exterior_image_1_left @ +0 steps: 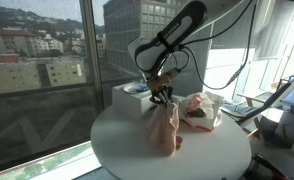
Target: Put the pink cloth over the play dough and pick them up
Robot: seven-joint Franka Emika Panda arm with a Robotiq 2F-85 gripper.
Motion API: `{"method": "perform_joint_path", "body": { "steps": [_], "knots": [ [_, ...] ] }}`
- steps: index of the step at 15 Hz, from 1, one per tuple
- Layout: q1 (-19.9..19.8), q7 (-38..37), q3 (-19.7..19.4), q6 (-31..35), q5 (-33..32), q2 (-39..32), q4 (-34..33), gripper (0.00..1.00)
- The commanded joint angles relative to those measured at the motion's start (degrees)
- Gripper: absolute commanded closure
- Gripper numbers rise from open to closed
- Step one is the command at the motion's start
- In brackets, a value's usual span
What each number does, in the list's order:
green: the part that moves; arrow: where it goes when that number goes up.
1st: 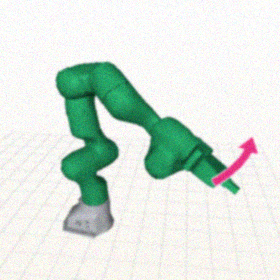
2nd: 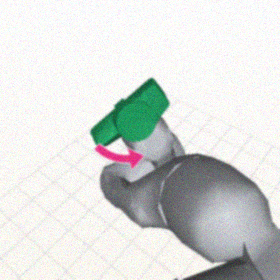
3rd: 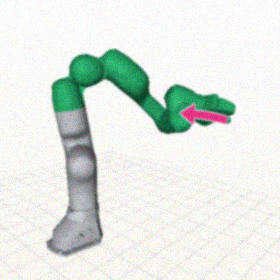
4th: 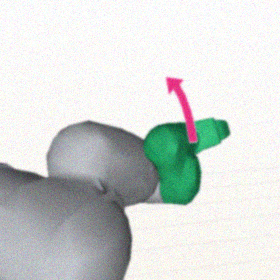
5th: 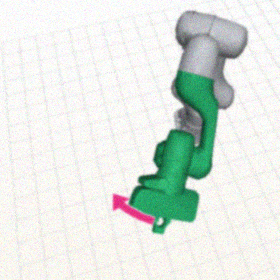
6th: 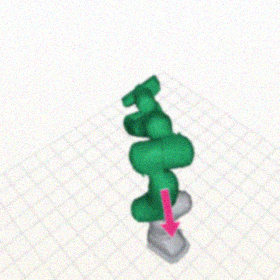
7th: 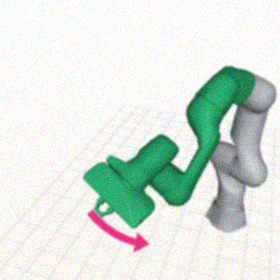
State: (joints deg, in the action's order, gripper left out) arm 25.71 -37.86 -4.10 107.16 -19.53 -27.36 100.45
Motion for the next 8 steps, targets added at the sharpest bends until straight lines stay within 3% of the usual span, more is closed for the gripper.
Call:
{"method": "perform_joint_path", "body": {
  "steps": [1, 2, 3, 8],
  "knots": [
    [-3.89, -1.99, 2.84, -2.04, 0.84, 8.09, 9.55, 0.95],
    [-5.13, -1.01, 3.66, -2.68, 1.97, 8.87, 11.15, 0.85],
    [-6.1, -0.75, 4.3, -2.54, 2.66, 9.5, 12.53, 0.68],
    [-9.19, -0.54, 6.64, -0.23, 3.83, 12.4, 17.11, 0.29]
  ]
}}
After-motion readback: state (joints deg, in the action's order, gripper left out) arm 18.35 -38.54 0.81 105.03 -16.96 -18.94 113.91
